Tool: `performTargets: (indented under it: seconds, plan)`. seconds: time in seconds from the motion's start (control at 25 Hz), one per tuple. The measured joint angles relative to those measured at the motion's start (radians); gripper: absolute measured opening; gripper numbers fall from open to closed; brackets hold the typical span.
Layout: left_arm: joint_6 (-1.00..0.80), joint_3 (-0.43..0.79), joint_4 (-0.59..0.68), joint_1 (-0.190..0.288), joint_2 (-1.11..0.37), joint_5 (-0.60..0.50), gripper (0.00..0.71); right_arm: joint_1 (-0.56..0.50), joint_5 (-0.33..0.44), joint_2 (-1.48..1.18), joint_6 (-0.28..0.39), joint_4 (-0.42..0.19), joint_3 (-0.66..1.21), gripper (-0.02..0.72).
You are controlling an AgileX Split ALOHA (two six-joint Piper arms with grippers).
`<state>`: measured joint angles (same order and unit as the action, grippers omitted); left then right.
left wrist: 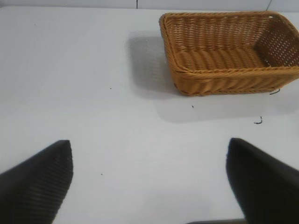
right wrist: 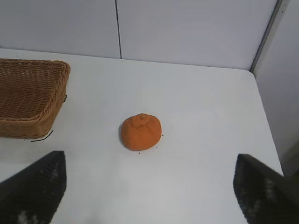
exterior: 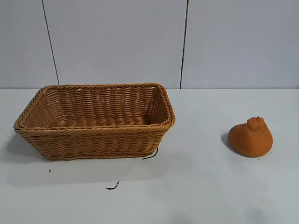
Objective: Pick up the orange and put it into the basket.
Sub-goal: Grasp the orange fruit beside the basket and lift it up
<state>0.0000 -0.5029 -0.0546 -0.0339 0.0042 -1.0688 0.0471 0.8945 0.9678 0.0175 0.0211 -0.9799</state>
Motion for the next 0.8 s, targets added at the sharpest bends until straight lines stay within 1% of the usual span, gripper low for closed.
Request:
performTargets:
  seconds: [0.24,0.48,0.64,0.8]
  plan:
    - [0.000,0.000,0.000,0.000,0.000,0.000,0.639,0.000,0.040,0.423,0.002,0.004,-0.248,0.696]
    - [0.000,0.000,0.000,0.000,0.000,0.000,0.639,0.000,0.055,0.738,0.003,0.011,-0.470,0.696]
    - [0.000,0.000,0.000,0.000,0.000,0.000,0.639,0.000,0.070,0.891,0.003,0.054,-0.555,0.696]
    - [0.000,0.000,0.000,0.000,0.000,0.000,0.639,0.000,0.079,1.001,0.003,0.080,-0.563,0.696]
